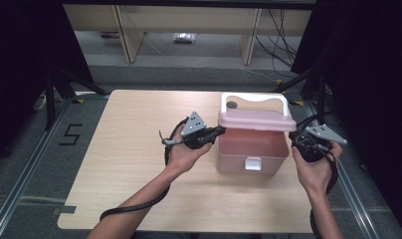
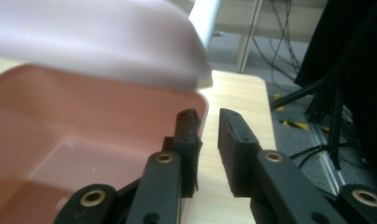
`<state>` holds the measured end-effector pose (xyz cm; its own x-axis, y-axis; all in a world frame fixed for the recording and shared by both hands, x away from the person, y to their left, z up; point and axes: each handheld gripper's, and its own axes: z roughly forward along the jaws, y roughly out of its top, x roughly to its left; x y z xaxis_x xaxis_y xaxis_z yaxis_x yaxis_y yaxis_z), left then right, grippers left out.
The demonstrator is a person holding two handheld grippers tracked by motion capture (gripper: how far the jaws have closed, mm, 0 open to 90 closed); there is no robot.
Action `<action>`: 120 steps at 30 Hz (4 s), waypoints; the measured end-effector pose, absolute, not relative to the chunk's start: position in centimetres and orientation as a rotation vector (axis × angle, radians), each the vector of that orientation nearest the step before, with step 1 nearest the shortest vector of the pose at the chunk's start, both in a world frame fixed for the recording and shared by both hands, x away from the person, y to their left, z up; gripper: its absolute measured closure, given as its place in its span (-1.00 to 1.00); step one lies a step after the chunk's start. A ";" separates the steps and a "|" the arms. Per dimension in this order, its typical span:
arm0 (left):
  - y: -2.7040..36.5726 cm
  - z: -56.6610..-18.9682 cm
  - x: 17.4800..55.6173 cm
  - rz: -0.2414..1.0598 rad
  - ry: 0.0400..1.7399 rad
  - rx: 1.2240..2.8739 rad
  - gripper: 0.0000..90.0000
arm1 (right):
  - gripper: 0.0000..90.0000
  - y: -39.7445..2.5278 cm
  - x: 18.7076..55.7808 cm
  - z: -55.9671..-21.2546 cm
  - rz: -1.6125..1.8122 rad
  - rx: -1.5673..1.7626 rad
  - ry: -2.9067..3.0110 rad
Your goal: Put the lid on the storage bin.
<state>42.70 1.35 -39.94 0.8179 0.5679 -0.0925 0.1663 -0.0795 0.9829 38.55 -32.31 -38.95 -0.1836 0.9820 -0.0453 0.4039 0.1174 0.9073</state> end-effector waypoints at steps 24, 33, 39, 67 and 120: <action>1.3 -41.5 41.8 0.340 0.586 1.707 1.00 | 1.00 -33.4 34.2 -39.7 1.045 1.442 1.669; 1.5 -42.1 41.6 0.330 0.596 1.723 1.00 | 1.00 -33.6 33.9 -40.0 1.030 1.413 1.677; 1.5 -42.5 41.5 0.324 0.606 1.723 1.00 | 1.00 -33.6 33.7 -40.3 1.052 1.442 1.672; 2.5 -43.4 40.0 0.294 0.608 1.750 1.00 | 1.00 -33.0 33.4 -40.4 1.008 1.409 1.672; 20.3 -46.5 37.5 0.624 0.883 1.662 0.90 | 0.96 -33.8 32.9 -43.9 0.994 1.495 1.691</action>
<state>37.53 20.33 -46.45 0.5838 0.8110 -0.0389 0.2345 -0.1226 0.9644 32.94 -33.82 -43.90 -0.1261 0.9920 0.0063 0.4882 0.0565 0.8709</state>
